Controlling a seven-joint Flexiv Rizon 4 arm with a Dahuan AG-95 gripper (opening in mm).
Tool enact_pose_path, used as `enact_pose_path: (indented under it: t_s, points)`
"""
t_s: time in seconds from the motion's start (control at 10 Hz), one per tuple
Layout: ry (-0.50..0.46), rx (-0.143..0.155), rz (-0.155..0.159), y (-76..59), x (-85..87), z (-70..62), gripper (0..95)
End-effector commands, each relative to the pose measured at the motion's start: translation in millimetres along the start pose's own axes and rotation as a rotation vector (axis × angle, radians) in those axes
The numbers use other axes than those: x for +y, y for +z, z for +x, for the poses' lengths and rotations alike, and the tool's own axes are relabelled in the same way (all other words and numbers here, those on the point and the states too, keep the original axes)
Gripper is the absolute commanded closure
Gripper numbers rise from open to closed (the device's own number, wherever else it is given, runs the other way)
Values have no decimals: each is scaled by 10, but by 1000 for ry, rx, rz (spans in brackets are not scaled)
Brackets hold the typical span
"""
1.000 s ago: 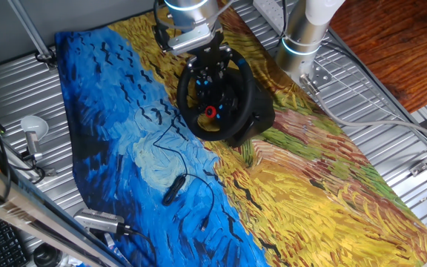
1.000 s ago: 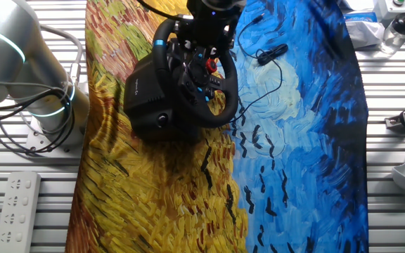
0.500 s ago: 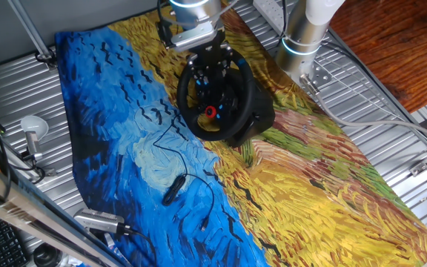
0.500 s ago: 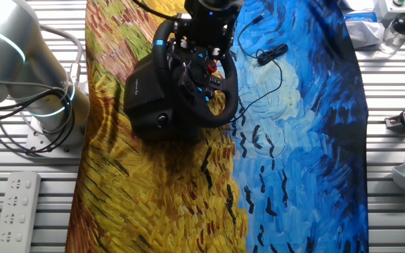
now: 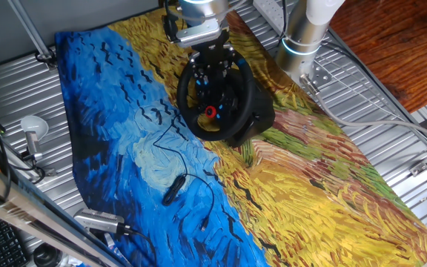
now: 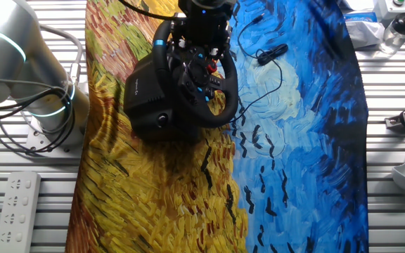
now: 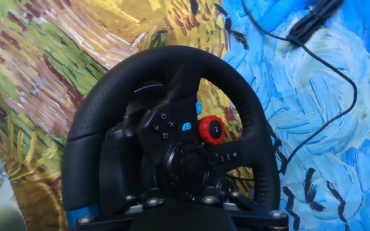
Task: Rotate the steering wheel 90 degrees clockwise
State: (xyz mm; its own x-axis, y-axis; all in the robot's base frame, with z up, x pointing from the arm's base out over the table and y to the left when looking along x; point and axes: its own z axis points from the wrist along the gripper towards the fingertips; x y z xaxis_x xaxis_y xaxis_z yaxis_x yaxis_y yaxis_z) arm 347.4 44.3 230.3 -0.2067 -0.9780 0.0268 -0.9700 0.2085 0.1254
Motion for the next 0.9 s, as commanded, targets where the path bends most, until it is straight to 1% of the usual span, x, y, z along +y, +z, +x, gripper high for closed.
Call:
enact_pose_path:
  t_s: [0.1, 0.3, 0.4, 0.5, 0.7, 0.8, 0.9]
  points:
    - [-17, 9, 0, 13, -10, 31, 570]
    - [-21, -1, -2, 89, -39, 87, 570]
    - [-22, -1, -5, 98, -42, 92, 570]
    - [-24, 8, -4, 79, -36, 80, 570]
    - [-23, 14, -6, 76, -31, 67, 570]
    - [-20, 13, -6, 87, -33, 67, 570]
    - [-21, 6, -9, 128, -39, 71, 570]
